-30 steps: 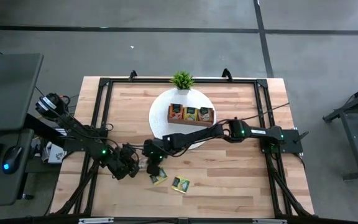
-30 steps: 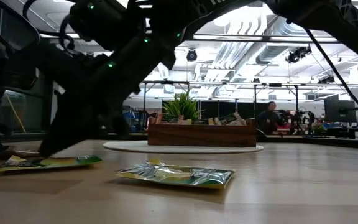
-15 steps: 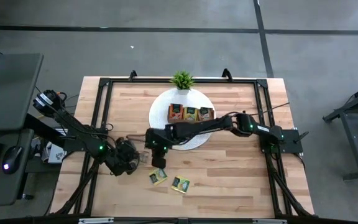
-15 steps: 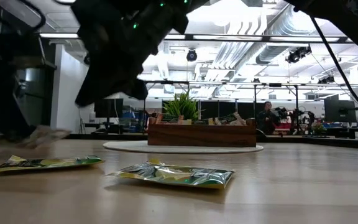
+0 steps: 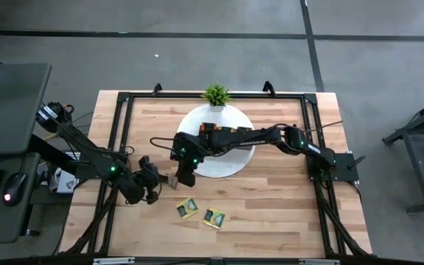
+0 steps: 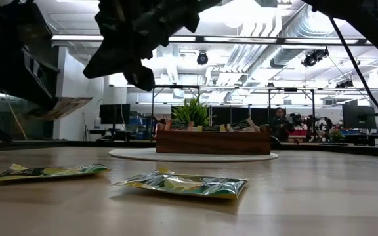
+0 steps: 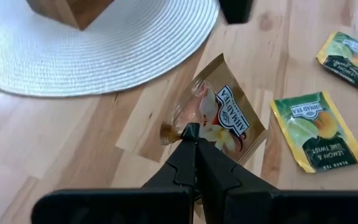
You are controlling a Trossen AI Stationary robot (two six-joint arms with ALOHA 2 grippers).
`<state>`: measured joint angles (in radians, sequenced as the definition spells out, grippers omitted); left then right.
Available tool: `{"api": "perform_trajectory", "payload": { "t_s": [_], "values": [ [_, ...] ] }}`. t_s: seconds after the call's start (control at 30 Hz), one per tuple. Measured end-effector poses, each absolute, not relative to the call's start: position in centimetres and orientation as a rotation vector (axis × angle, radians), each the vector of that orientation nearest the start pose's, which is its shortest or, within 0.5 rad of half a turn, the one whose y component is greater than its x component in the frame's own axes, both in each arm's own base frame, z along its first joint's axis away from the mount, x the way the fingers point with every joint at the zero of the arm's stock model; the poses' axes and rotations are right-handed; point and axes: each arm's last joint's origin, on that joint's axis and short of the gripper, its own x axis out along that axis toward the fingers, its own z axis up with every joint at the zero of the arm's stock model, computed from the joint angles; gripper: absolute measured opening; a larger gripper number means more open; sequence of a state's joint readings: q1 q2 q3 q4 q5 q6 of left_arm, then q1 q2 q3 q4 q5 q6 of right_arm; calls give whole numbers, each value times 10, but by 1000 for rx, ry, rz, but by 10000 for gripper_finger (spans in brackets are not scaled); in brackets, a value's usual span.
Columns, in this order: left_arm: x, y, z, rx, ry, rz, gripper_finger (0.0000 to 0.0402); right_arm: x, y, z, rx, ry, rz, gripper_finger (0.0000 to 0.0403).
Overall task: Pick & Place Tea
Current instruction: Put the brown tea bag into the right section of the wooden organizer
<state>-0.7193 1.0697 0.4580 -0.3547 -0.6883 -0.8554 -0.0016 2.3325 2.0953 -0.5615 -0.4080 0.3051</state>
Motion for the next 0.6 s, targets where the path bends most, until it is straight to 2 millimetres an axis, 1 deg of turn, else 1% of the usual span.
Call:
{"api": "perform_trajectory", "payload": {
  "t_s": [0.13,0.23,0.3,0.5,0.6],
  "values": [
    [147,-104,169,-156,674,265,0,522,7,230,458,813,279,2],
    [147,-104,170,-129,675,255,0,524,4,232,475,792,310,24],
    [147,-104,170,-102,666,260,0,524,0,232,478,788,310,51],
    [147,-103,170,-20,661,255,0,523,-14,233,503,783,323,149],
    [147,-103,170,21,665,241,0,523,-20,233,520,783,334,184]
  ]
}}
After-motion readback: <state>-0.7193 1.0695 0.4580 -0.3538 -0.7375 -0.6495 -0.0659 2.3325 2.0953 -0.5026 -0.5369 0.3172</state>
